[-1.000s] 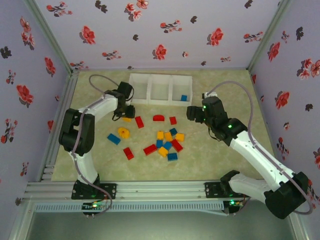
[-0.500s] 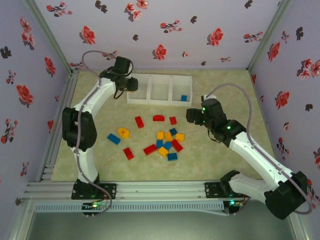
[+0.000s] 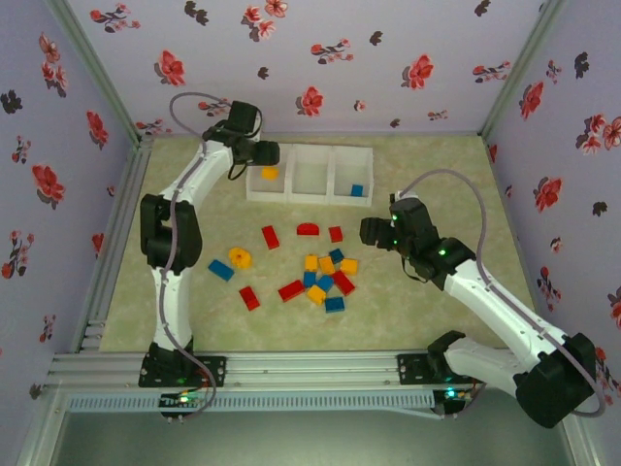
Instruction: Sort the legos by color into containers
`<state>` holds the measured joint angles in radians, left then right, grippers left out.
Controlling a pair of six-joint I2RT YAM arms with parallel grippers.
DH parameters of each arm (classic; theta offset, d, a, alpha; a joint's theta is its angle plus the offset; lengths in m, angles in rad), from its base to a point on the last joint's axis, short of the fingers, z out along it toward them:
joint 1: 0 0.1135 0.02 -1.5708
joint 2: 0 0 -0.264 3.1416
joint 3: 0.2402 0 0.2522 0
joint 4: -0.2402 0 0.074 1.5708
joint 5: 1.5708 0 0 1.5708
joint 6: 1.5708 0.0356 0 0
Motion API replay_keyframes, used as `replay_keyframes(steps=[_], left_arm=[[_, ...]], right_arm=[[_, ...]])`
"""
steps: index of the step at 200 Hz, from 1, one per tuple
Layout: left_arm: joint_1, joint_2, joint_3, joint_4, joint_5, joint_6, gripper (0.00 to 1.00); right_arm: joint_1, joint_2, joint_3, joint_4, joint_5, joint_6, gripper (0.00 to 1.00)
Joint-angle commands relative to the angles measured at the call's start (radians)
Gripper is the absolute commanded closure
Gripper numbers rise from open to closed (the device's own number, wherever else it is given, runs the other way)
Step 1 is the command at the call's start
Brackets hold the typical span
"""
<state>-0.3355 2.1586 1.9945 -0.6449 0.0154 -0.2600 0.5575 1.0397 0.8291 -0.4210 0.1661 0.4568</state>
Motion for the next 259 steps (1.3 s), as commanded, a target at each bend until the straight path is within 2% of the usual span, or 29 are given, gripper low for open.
replay_keyframes(steps=[1,27,43,74,134,199,259], left_arm=[[0.005,-0.103,-0.068,0.027,0.027,-0.016,0.26],[0.0,-0.238,-0.211,0.064,0.027,-0.031,0.25],[-0.01,-0.354,-0.347,0.131,0.029,-0.031,0.21],[-0.036,-0.572,-0.599,0.239,0.028,-0.05,0.19],[-0.119,-0.852,-0.935,0.284,0.049,-0.145,0.18],[-0.16,-0.998,-1.071,0.254,0.004,-0.226,0.18],[-0.165,-1.033,-1.07,0.236,0.002,-0.215,0.18]], right_arm=[[0.005,0.001,-0.014,0.034,-0.016,0.02,0.16],[0.01,0.034,-0.014,0.053,-0.028,0.024,0.16],[0.013,0.064,-0.013,0.073,-0.037,0.029,0.17],[0.031,0.141,0.007,0.101,-0.051,0.033,0.18],[0.117,0.332,0.08,0.109,-0.06,0.012,0.2],[0.185,0.426,0.054,0.05,0.004,0.127,0.24],[0.205,0.5,0.055,0.008,0.037,0.198,0.24]])
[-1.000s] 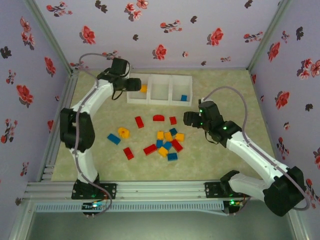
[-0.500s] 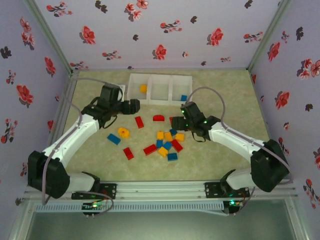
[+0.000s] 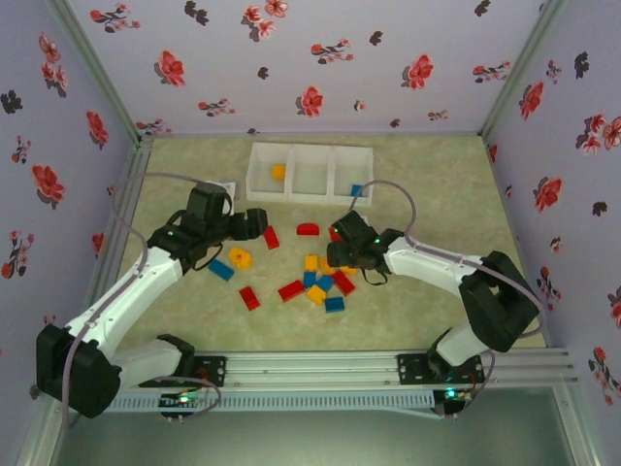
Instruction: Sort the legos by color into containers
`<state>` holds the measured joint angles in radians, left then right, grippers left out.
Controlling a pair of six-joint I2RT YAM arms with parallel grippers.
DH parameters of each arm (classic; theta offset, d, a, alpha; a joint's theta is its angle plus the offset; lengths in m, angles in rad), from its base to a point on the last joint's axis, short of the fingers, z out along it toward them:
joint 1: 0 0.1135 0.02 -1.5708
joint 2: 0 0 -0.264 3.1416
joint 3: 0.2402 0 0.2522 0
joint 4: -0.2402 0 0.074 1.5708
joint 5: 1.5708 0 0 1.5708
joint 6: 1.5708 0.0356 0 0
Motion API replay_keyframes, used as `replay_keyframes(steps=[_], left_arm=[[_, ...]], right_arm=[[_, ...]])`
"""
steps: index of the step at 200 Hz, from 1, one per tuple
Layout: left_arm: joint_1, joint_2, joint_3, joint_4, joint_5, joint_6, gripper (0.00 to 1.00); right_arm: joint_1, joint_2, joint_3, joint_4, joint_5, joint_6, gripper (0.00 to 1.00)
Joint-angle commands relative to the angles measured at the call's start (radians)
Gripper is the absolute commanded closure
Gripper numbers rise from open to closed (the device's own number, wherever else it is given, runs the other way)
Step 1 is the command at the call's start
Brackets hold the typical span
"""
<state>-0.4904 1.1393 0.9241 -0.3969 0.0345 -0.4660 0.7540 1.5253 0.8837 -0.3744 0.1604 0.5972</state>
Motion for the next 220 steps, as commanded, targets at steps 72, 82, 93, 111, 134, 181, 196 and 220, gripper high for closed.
replay_keyframes(steps=[72,82,93,111,134,181,196,220], left_arm=[[-0.02,-0.006,0.01,-0.02,-0.017,-0.006,0.18],[-0.022,-0.006,0.014,-0.024,-0.018,-0.003,0.18],[-0.022,-0.006,0.015,-0.024,-0.019,-0.005,0.18],[-0.023,-0.006,0.013,-0.023,-0.019,-0.005,0.18],[-0.024,0.0,0.018,-0.025,-0.018,-0.006,0.18],[-0.027,-0.006,0.035,-0.036,-0.018,-0.002,0.18],[-0.029,-0.007,0.038,-0.037,-0.019,0.0,0.18],[-0.03,-0.007,0.041,-0.042,-0.019,-0.002,0.18]], right_arm=[[0.018,0.051,-0.007,-0.045,0.052,0.092,0.29],[0.019,0.052,-0.013,-0.04,0.048,0.095,0.3],[0.024,0.05,-0.017,-0.037,0.046,0.097,0.3],[0.026,0.05,-0.013,-0.038,0.045,0.095,0.31],[0.029,0.06,-0.005,-0.055,0.05,0.098,0.33],[0.033,0.076,-0.013,-0.063,0.06,0.108,0.35],[0.033,0.075,-0.012,-0.059,0.062,0.108,0.37],[0.034,0.077,-0.009,-0.057,0.07,0.105,0.41]])
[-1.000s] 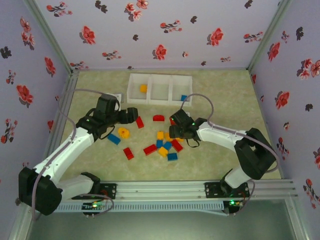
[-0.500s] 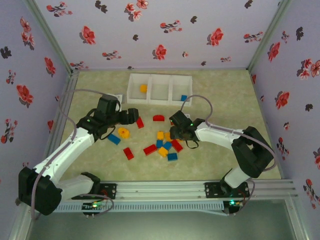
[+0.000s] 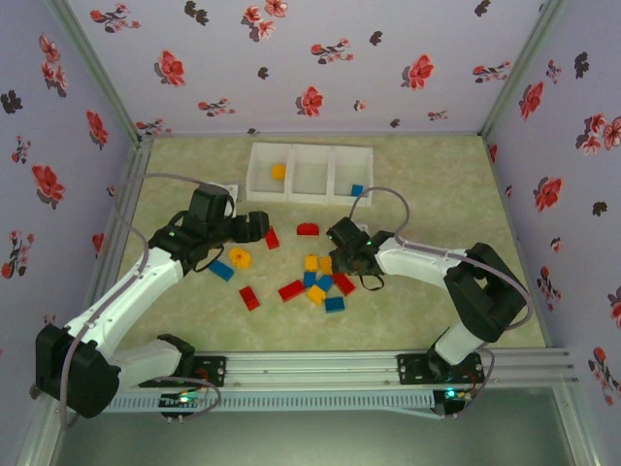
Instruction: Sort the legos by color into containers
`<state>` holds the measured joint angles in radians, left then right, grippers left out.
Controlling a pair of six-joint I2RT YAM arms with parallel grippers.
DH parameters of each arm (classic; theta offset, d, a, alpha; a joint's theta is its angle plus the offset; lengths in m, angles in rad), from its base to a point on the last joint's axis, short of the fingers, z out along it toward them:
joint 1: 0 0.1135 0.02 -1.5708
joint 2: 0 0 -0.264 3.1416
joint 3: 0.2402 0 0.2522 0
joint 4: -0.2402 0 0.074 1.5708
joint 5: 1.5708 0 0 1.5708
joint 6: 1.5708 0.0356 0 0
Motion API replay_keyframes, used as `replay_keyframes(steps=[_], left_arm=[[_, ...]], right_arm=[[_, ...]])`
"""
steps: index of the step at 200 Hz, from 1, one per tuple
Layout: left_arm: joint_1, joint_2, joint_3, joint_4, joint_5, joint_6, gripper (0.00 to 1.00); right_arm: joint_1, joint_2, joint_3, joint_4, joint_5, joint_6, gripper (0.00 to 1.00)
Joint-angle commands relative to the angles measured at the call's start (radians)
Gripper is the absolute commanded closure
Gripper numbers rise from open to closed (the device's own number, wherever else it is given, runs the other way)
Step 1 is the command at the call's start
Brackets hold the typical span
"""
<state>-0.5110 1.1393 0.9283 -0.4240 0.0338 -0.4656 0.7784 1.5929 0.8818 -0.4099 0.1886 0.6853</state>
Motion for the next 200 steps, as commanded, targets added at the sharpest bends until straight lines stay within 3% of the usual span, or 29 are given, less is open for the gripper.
replay_keyframes(steps=[1,69,124,153,200], left_arm=[[-0.009,-0.007,0.037,-0.015,-0.018,-0.002,0.18],[-0.012,-0.03,0.042,-0.049,-0.028,0.005,0.18],[-0.015,-0.052,0.047,-0.051,-0.031,-0.004,0.17],[-0.016,-0.046,0.048,-0.043,-0.032,-0.003,0.17],[-0.017,-0.062,0.033,-0.052,-0.02,-0.017,0.16]], right_arm=[[0.009,0.01,-0.007,-0.022,0.041,0.017,0.41],[0.009,0.049,0.025,-0.032,0.054,-0.005,0.57],[-0.01,-0.071,0.142,-0.141,0.166,-0.13,0.65],[-0.047,-0.11,0.262,-0.087,0.156,-0.273,0.65],[-0.079,-0.008,0.484,0.093,0.062,-0.441,0.65]])
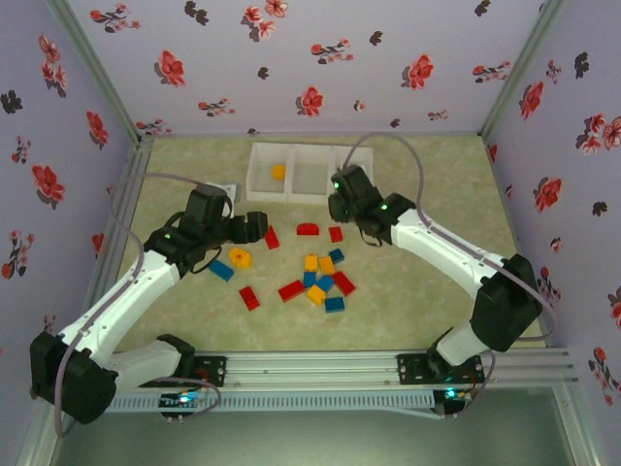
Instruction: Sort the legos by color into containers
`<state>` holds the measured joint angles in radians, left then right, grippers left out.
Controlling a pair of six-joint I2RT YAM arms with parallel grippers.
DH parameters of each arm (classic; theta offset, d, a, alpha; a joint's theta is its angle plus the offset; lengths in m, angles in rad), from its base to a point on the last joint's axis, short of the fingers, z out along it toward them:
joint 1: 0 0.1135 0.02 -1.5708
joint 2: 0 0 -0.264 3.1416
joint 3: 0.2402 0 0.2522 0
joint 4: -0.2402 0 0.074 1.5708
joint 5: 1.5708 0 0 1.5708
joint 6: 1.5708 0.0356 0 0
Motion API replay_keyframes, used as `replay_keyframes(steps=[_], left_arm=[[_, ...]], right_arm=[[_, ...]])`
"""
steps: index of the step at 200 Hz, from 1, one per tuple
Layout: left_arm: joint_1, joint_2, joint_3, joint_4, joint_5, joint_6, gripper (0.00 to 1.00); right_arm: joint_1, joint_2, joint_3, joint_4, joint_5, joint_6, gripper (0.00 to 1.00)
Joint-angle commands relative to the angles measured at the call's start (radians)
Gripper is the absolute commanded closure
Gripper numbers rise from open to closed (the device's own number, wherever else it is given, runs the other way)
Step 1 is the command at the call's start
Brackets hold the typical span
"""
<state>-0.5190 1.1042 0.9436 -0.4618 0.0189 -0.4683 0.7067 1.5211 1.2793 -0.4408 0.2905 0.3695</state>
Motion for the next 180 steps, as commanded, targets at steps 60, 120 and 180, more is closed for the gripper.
replay_keyframes(steps=[60,120,180], left_arm=[[-0.018,-0.034,-0.017,-0.059,-0.004,-0.047,0.16],[-0.033,-0.039,-0.017,-0.083,-0.004,-0.079,0.17],[-0.038,-0.04,-0.034,-0.099,-0.019,-0.104,0.17]], right_arm=[[-0.023,0.329,0.313,0.382,-0.209,-0.151,0.66],[-0.021,0.702,0.622,0.466,-0.264,-0.11,0.67],[-0.021,0.996,1.083,0.206,-0.256,-0.092,0.36]])
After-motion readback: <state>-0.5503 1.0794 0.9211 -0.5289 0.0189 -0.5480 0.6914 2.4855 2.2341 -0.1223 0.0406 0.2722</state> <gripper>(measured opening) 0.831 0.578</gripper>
